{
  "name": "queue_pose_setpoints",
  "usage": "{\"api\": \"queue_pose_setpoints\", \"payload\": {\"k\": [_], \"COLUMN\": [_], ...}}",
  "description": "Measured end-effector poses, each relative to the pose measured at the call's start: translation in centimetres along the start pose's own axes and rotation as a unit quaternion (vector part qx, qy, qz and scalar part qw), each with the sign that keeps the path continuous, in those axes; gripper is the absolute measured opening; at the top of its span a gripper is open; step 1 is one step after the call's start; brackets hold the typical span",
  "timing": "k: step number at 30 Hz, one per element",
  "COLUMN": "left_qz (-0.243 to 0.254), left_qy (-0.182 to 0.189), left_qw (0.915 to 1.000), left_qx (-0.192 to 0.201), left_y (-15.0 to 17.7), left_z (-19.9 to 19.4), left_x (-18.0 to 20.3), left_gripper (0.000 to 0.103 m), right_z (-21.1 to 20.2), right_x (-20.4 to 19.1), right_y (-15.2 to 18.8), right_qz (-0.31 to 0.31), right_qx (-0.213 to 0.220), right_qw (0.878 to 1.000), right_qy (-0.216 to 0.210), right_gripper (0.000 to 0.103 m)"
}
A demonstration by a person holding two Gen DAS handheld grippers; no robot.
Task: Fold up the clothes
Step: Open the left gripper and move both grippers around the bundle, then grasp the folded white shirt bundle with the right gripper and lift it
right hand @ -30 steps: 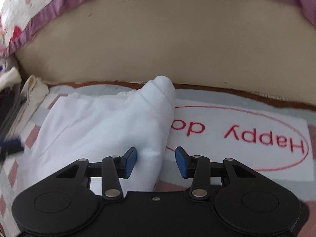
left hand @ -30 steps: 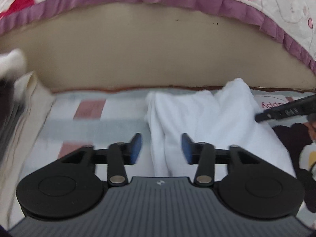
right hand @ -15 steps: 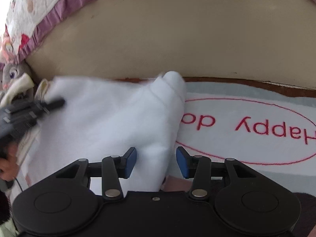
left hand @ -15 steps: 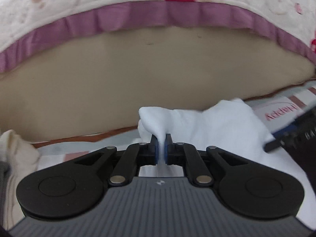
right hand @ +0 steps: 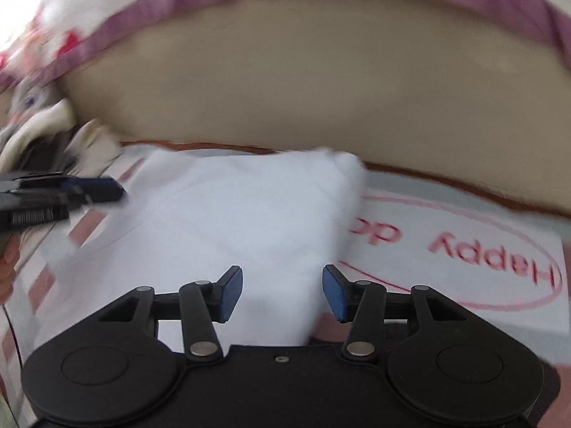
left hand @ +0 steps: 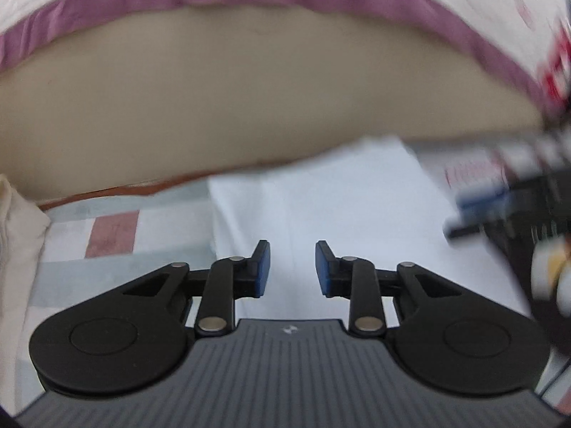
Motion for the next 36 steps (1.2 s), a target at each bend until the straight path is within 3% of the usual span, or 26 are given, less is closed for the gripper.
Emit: {"api": "queue_pose_setpoints", "payload": {"k": [2, 4, 6, 9, 13, 14, 16, 17, 20, 23, 24, 25, 27, 30, 32, 34, 36], "left_qz": [0.025, -0.021, -0.061, -0.026, -0.039, -0.056, -0.085, -0.082, -0.055, -0.059, -0.059, -0.038, 0.006, 0.064, 0.095, 0.122, 0.148], "left_qy": [-0.027, -0.025, -0.03, -0.083, -0.094, -0.077, -0.037, -0.036, -0.026, 0.033, 0.052, 0.064, 0.082, 0.096, 0.104, 0.087, 0.069], "left_qw": [0.9986, 0.9971, 0.9945, 0.9891, 0.9777, 0.9779, 0.9837, 0.9884, 0.9969, 0.9977, 0.9967, 0.9968, 0.9956, 0.9921, 0.9889, 0.9877, 0.9855], "left_qx": [-0.039, -0.069, -0.079, -0.119, -0.184, -0.186, -0.154, -0.123, -0.05, 0.001, 0.017, 0.028, 0.045, 0.05, 0.048, 0.046, 0.044], "left_y": [2.3, 4.2, 4.8, 4.7, 6.9, 7.1, 7.2, 6.7, 5.3, 4.1, 3.7, 3.5, 3.2, 2.9, 2.8, 2.7, 2.5], "left_z": [0.0, 0.4, -0.3, -1.7, -3.1, -3.3, -4.4, -5.2, -7.4, -8.8, -9.3, -9.7, -10.3, -10.7, -10.8, -10.3, -9.8], "left_x": [1.5, 1.2, 0.3, 1.3, 1.4, 1.1, 0.5, 0.3, 0.9, 2.1, 2.6, 3.5, 5.6, 8.6, 10.3, 11.2, 12.1], "left_gripper": [0.025, 0.026, 0.033, 0.035, 0.032, 0.032, 0.032, 0.033, 0.036, 0.036, 0.037, 0.039, 0.045, 0.058, 0.064, 0.074, 0.081], "right_z": [0.4, 0.1, -0.6, -1.6, -3.1, -3.6, -4.6, -4.9, -4.7, -4.1, -3.5, -2.9, -2.6, -4.0, -5.2, -6.3, -7.3], "right_x": [-1.5, -2.2, -2.0, -1.2, -0.7, -0.8, -0.7, -0.2, 2.0, 4.3, 4.9, 5.4, 5.7, 4.6, 3.5, 2.5, 1.8], "right_y": [0.8, 2.0, 2.8, 4.4, 7.7, 8.4, 9.7, 10.1, 11.0, 11.7, 11.9, 11.8, 10.7, 6.9, 4.7, 2.5, 1.1], "right_qz": [-0.049, -0.061, -0.031, 0.033, 0.063, 0.066, 0.088, 0.115, 0.228, 0.33, 0.367, 0.404, 0.45, 0.435, 0.399, 0.368, 0.353], "right_qx": [-0.005, 0.004, 0.002, -0.028, -0.087, -0.094, -0.106, -0.11, -0.126, -0.135, -0.147, -0.157, -0.148, -0.114, -0.102, -0.092, -0.084], "right_qw": [0.999, 0.998, 0.999, 0.999, 0.994, 0.992, 0.987, 0.982, 0.949, 0.905, 0.887, 0.869, 0.843, 0.849, 0.867, 0.881, 0.885], "right_qy": [0.019, 0.031, 0.035, 0.018, -0.027, -0.047, -0.084, -0.102, -0.175, -0.231, -0.24, -0.238, -0.254, -0.277, -0.281, -0.283, -0.291], "right_gripper": [0.061, 0.061, 0.061, 0.061, 0.062, 0.064, 0.065, 0.065, 0.065, 0.063, 0.047, 0.02, 0.02, 0.019, 0.019, 0.019, 0.019]}}
Point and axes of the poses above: each gripper's, at about its wrist camera, not at the fingertips, and z roughly the way its jaws point, x to its right, y to its underside, the point moved 4 cm from there along z, roughly the way its jaws point, and after that the axes turned 12 degrees about z, right-handed, at the moved point
